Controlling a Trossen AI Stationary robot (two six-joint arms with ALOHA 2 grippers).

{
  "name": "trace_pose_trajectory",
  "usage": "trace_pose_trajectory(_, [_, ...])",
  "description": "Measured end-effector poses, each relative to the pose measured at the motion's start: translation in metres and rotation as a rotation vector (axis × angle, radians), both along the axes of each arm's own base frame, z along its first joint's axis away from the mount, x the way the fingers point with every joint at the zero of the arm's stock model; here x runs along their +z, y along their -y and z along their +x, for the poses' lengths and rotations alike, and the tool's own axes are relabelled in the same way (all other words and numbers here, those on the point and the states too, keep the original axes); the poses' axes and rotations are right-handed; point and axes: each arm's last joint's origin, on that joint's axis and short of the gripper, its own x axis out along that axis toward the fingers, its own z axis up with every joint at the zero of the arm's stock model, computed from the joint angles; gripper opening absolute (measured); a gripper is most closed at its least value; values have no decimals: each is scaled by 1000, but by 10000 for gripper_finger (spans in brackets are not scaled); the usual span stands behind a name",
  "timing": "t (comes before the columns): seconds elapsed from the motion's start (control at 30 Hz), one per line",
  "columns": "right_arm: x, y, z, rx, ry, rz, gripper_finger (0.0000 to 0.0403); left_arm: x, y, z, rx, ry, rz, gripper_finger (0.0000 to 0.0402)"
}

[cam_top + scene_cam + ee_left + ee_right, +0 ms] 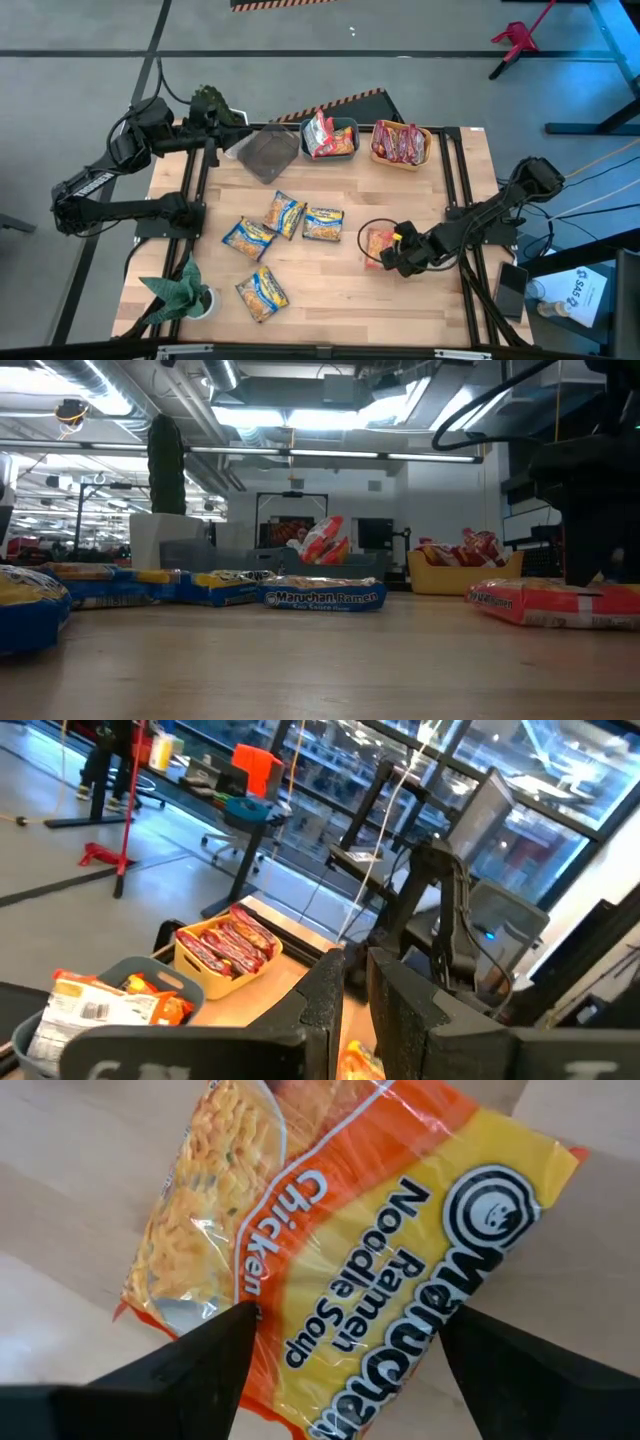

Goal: Sort Maruchan noodles
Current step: Put the orange noodle pack into the blue bin

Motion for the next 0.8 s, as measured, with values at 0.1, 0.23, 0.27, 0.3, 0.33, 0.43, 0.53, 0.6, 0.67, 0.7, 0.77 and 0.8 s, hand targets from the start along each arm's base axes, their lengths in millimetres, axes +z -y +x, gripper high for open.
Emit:
trace_pose_trajectory(0.1, [1, 1, -1, -3, 10, 0, 306, 1, 0, 0, 13, 11, 6, 44])
trace_pose_trajectory(0.23, [1, 7, 6, -38, 42, -12, 265, 1, -1, 0, 49, 10, 6, 44])
trace_pose_trajectory(0.27, [0, 10, 7, -43, 40, -22, 246, 1, -2, 0, 58, 10, 6, 43])
trace_pose_trajectory(0.3, [0, 11, 8, -51, 38, -25, 223, 1, -2, -1, 65, 10, 6, 43])
trace_pose_trajectory(0.33, [0, 13, 9, -58, 40, -26, 197, 1, -2, 0, 65, 9, 6, 43])
trace_pose_trajectory(0.43, [0, 19, 12, -69, 51, -50, 120, 1, -2, 0, 66, 9, 5, 43])
trace_pose_trajectory(0.53, [0, 21, 14, -77, 76, -74, 56, 1, -2, 0, 66, 9, 5, 43])
trace_pose_trajectory(0.6, [0, 21, 15, -81, 97, -87, 25, 1, -2, 0, 66, 9, 5, 43])
trace_pose_trajectory(0.67, [1, 20, 17, -86, 120, -93, 9, 1, -2, 0, 66, 8, 5, 43])
trace_pose_trajectory(0.7, [3, 20, 19, -89, 128, -100, 7, 1, -2, 0, 66, 8, 5, 43])
trace_pose_trajectory(0.77, [9, 19, 23, -94, 136, -121, 7, 1, -2, 0, 65, 7, 5, 43])
trace_pose_trajectory(0.8, [11, 20, 24, -93, 129, -134, 5, 1, -2, 0, 65, 7, 5, 43])
